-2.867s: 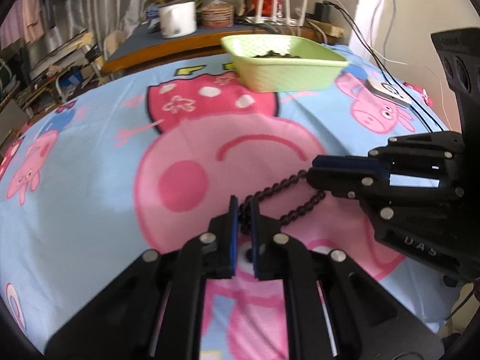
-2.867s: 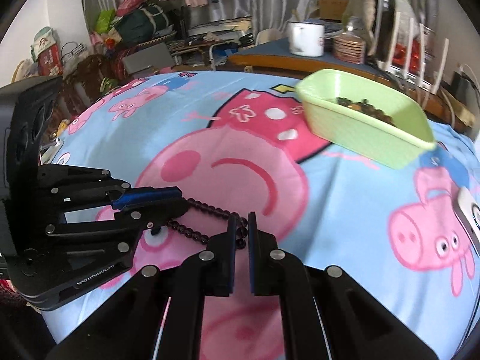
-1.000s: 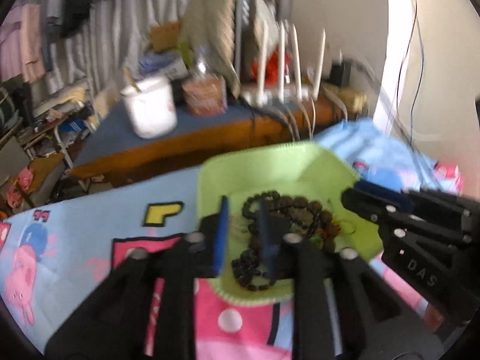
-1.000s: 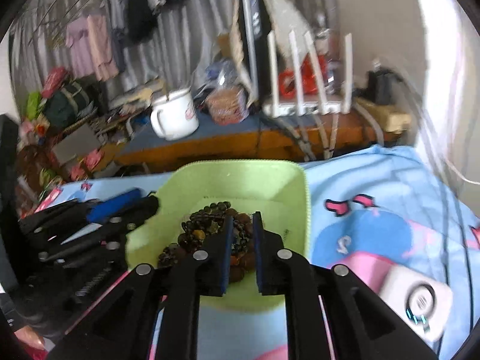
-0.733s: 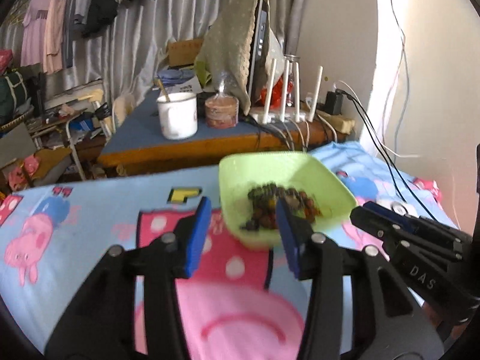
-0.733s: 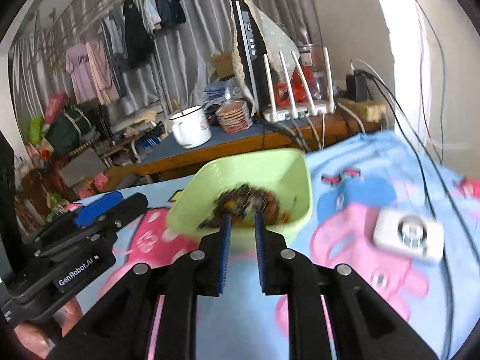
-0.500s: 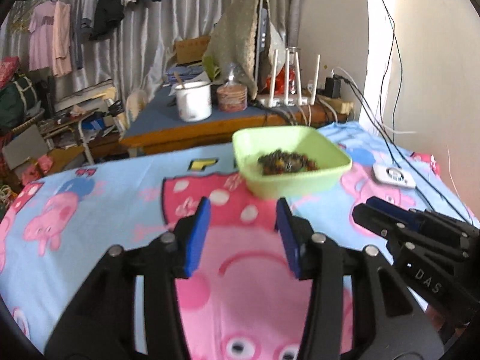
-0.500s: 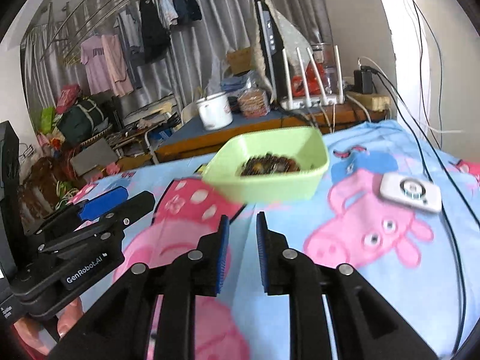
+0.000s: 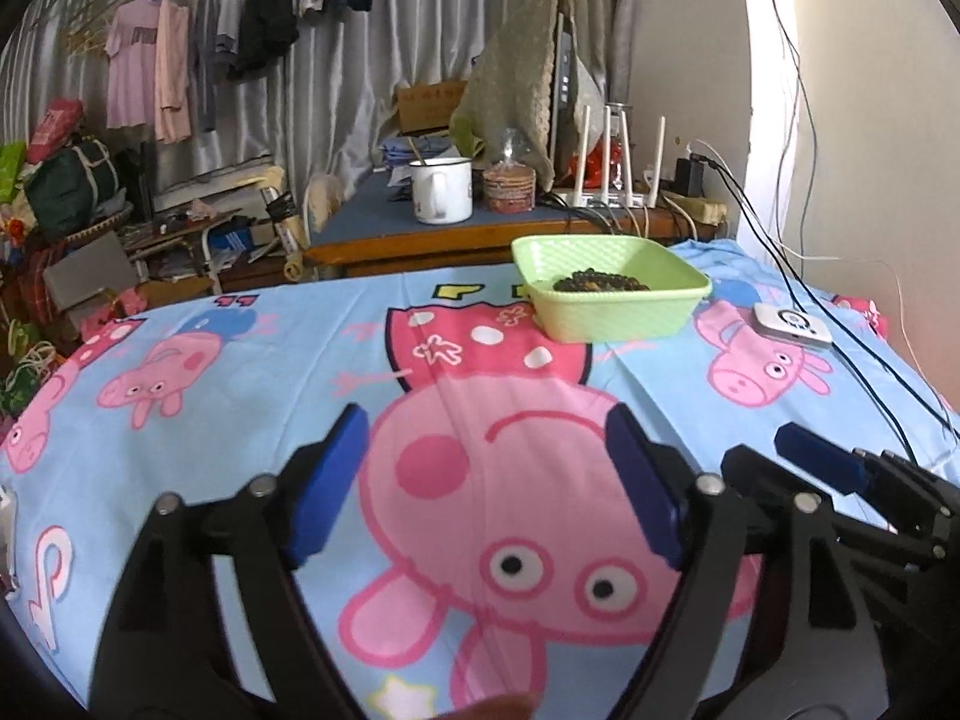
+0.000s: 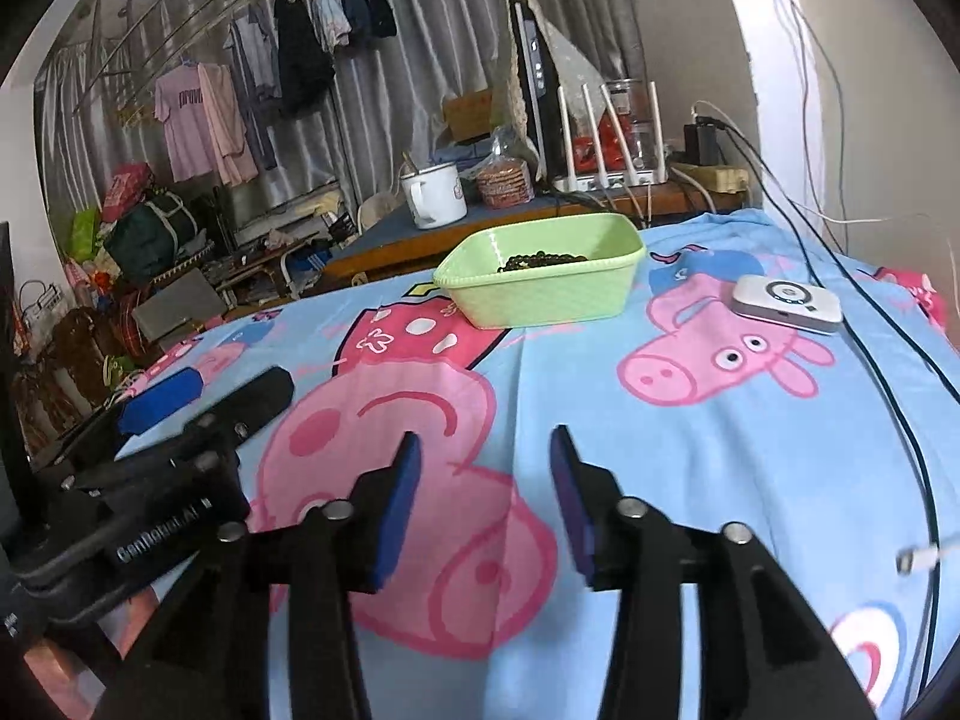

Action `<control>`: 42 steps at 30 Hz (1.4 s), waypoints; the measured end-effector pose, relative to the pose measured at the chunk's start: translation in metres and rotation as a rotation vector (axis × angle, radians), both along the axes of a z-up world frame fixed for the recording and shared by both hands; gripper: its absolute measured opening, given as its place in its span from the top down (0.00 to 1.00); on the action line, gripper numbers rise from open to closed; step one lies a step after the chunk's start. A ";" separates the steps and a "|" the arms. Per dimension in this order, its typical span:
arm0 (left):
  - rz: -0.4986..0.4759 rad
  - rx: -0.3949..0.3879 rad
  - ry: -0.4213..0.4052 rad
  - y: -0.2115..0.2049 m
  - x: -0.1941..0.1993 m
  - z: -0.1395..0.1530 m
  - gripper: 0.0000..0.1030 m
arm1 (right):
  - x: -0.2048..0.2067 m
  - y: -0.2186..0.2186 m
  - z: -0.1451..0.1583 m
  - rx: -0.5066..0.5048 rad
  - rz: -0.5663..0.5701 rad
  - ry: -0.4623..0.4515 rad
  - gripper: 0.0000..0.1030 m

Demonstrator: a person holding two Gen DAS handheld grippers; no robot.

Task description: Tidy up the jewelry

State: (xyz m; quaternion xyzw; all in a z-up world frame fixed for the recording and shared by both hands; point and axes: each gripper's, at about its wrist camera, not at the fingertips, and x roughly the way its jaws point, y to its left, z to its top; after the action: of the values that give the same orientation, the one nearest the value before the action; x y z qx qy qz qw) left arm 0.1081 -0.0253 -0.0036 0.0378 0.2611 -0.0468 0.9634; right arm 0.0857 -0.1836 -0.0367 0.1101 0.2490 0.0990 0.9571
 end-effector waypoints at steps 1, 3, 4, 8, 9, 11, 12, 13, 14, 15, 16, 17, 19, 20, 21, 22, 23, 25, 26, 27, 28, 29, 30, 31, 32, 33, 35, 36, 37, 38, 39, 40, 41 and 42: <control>0.008 0.009 -0.004 0.000 -0.003 0.000 0.20 | -0.004 -0.001 0.000 0.003 -0.002 -0.004 0.86; 0.019 0.008 -0.003 0.000 -0.008 0.002 0.17 | -0.008 -0.002 0.001 0.005 -0.006 -0.009 0.85; 0.022 0.003 -0.001 0.001 -0.009 0.003 0.15 | -0.011 -0.003 0.002 0.008 -0.007 -0.012 0.85; 0.044 0.002 -0.015 0.001 -0.018 0.009 0.11 | -0.020 -0.005 0.008 0.011 -0.015 -0.037 0.84; 0.052 0.008 -0.020 0.000 -0.019 0.010 0.09 | -0.023 -0.005 0.009 0.012 -0.015 -0.045 0.84; 0.064 0.022 -0.034 -0.001 -0.023 0.014 0.06 | -0.026 -0.006 0.011 0.015 -0.014 -0.057 0.84; 0.064 0.021 -0.038 -0.001 -0.025 0.015 0.06 | -0.027 -0.006 0.012 0.016 -0.013 -0.061 0.84; 0.064 0.021 -0.041 -0.001 -0.026 0.017 0.06 | -0.029 -0.006 0.013 0.018 -0.012 -0.068 0.83; 0.063 0.020 -0.042 -0.001 -0.028 0.017 0.06 | -0.030 -0.006 0.015 0.021 -0.012 -0.073 0.84; 0.064 0.021 -0.043 -0.001 -0.028 0.018 0.06 | -0.032 -0.006 0.015 0.024 -0.011 -0.077 0.83; 0.064 0.022 -0.045 -0.002 -0.029 0.019 0.06 | -0.033 -0.007 0.016 0.026 -0.012 -0.081 0.83; 0.065 0.025 -0.046 -0.002 -0.030 0.020 0.06 | -0.034 -0.007 0.017 0.029 -0.012 -0.086 0.83; 0.066 0.031 -0.047 -0.003 -0.031 0.021 0.06 | -0.037 -0.008 0.019 0.032 -0.015 -0.095 0.83; 0.067 0.034 -0.047 -0.003 -0.031 0.022 0.06 | -0.038 -0.009 0.020 0.035 -0.018 -0.102 0.83; 0.067 0.036 -0.045 -0.004 -0.031 0.022 0.06 | -0.040 -0.010 0.021 0.037 -0.021 -0.106 0.83; 0.066 0.035 -0.045 -0.004 -0.031 0.022 0.06 | -0.040 -0.011 0.021 0.040 -0.024 -0.109 0.83; 0.066 0.036 -0.045 -0.004 -0.031 0.023 0.06 | -0.041 -0.012 0.022 0.042 -0.027 -0.111 0.83; 0.069 0.036 -0.048 -0.005 -0.031 0.022 0.06 | -0.042 -0.014 0.023 0.048 -0.032 -0.115 0.83; 0.071 0.037 -0.049 -0.005 -0.032 0.023 0.06 | -0.043 -0.015 0.023 0.049 -0.033 -0.116 0.83; 0.071 0.039 -0.051 -0.005 -0.032 0.023 0.06 | -0.044 -0.016 0.023 0.051 -0.034 -0.117 0.83; 0.072 0.039 -0.053 -0.005 -0.033 0.024 0.06 | -0.044 -0.016 0.024 0.053 -0.034 -0.117 0.83; 0.072 0.037 -0.055 -0.005 -0.034 0.024 0.06 | -0.044 -0.016 0.024 0.055 -0.033 -0.116 0.83; 0.071 0.036 -0.056 -0.005 -0.035 0.025 0.06 | -0.045 -0.016 0.024 0.056 -0.032 -0.117 0.83; 0.070 0.035 -0.057 -0.006 -0.036 0.026 0.06 | -0.046 -0.015 0.025 0.055 -0.033 -0.119 0.83; 0.070 0.035 -0.059 -0.006 -0.036 0.026 0.06 | -0.047 -0.015 0.026 0.052 -0.034 -0.121 0.83; 0.069 0.034 -0.061 -0.006 -0.037 0.027 0.06 | -0.048 -0.015 0.027 0.049 -0.036 -0.124 0.83; 0.067 0.029 -0.062 -0.005 -0.037 0.028 0.06 | -0.050 -0.014 0.029 0.037 -0.047 -0.133 0.83; 0.068 0.025 -0.064 -0.004 -0.038 0.030 0.06 | -0.051 -0.013 0.030 0.030 -0.052 -0.139 0.83; 0.069 0.022 -0.067 -0.004 -0.039 0.031 0.06 | -0.052 -0.012 0.030 0.025 -0.055 -0.143 0.83; 0.071 0.020 -0.071 -0.003 -0.040 0.031 0.06 | -0.053 -0.012 0.031 0.019 -0.059 -0.147 0.83; 0.073 0.019 -0.075 -0.003 -0.041 0.032 0.06 | -0.053 -0.011 0.031 0.014 -0.063 -0.150 0.83; 0.076 0.020 -0.084 -0.003 -0.041 0.034 0.06 | -0.053 -0.010 0.032 0.011 -0.064 -0.151 0.83; 0.078 0.022 -0.090 -0.002 -0.041 0.035 0.06 | -0.053 -0.010 0.032 0.010 -0.065 -0.150 0.83; 0.084 0.026 -0.101 -0.001 -0.043 0.035 0.06 | -0.053 -0.010 0.031 0.011 -0.065 -0.148 0.83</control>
State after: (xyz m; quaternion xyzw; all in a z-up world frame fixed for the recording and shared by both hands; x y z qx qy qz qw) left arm 0.0646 -0.0264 0.0318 0.0416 0.2140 -0.0011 0.9759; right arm 0.0330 -0.1938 -0.0053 0.1157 0.1734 0.0771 0.9750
